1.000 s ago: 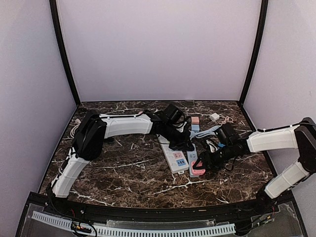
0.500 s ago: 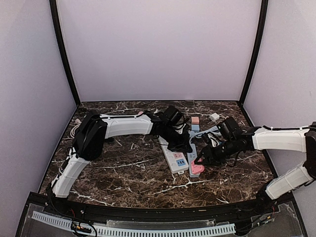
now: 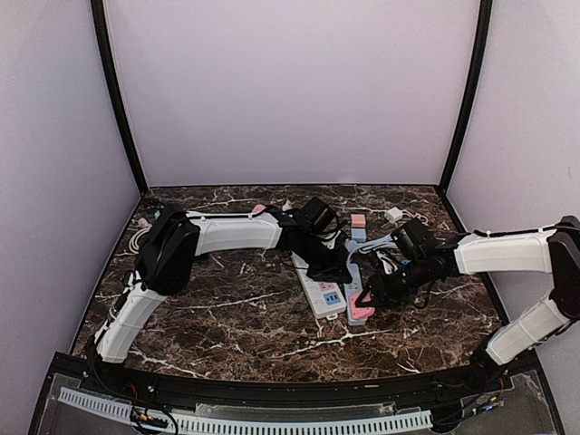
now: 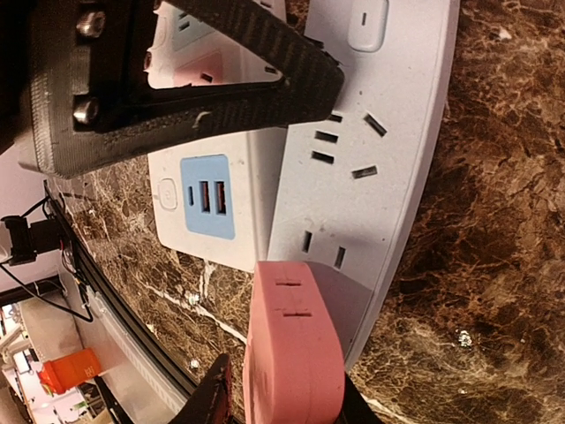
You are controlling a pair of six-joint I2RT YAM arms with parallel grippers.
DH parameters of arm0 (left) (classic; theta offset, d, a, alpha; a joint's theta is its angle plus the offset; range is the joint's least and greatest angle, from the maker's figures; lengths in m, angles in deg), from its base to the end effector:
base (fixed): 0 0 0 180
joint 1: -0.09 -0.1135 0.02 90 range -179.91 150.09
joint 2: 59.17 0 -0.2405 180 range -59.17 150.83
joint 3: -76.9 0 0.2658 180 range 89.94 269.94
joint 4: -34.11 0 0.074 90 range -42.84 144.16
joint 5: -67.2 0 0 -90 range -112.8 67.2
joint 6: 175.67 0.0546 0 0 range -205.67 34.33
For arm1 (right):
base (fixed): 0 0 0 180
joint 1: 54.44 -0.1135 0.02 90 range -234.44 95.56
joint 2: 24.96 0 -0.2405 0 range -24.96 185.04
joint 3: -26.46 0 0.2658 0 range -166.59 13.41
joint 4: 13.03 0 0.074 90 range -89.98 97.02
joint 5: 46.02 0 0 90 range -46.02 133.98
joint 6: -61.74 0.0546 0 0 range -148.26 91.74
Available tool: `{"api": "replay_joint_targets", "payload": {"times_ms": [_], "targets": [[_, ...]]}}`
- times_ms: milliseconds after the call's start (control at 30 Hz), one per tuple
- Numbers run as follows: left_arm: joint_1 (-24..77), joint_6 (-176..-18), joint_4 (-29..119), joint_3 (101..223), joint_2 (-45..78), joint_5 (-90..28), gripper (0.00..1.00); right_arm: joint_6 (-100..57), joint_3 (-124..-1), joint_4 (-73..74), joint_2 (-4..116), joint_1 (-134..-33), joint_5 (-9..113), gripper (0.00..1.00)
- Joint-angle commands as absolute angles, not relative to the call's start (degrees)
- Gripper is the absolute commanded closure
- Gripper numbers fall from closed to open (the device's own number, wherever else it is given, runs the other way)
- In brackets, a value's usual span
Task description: Pull the plug off the socket
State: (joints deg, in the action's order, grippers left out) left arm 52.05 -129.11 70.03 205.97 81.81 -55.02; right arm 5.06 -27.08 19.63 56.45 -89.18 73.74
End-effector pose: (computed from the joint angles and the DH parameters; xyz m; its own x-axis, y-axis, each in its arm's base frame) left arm 0.3145 -0.4492 0.1210 -0.9414 0.2592 -0.2157 0.3299 0.5752 -0.7485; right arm 0.2136 0.1811 0.1214 -0.9798 -0.0991 -0.1737 -0.1881 0.7523 0.6314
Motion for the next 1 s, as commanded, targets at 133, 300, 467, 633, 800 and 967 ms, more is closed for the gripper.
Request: {"api": "replay_joint_targets", "payload": {"times_ms": [133,300,467,633,800,967], "targets": [[52.7,-127.6,72.3,206.2,82.5,-55.3,0.97,7.1,-27.2,15.3,59.2,-89.8,74.9,0.8],[52.8,-126.8,75.5,207.1,83.4,-53.2,0.97,7.7,-26.5,13.6,60.6,-89.8,75.4,0.86],[52.9,-125.6,79.4,209.1,85.1,-51.1,0.97,8.2,-25.4,11.9,61.2,-89.7,76.3,0.92],[53.1,-125.0,82.2,210.2,86.3,-49.2,0.97,9.9,-24.2,9.6,60.8,-89.6,78.2,0.94],[53.6,-124.4,83.0,211.2,86.9,-49.4,0.97,11.7,-23.9,10.5,60.2,-88.9,77.8,0.97],[54.1,-124.2,82.4,212.2,87.2,-52.0,0.97,14.0,-23.3,12.4,59.0,-88.1,75.1,0.99]]}}
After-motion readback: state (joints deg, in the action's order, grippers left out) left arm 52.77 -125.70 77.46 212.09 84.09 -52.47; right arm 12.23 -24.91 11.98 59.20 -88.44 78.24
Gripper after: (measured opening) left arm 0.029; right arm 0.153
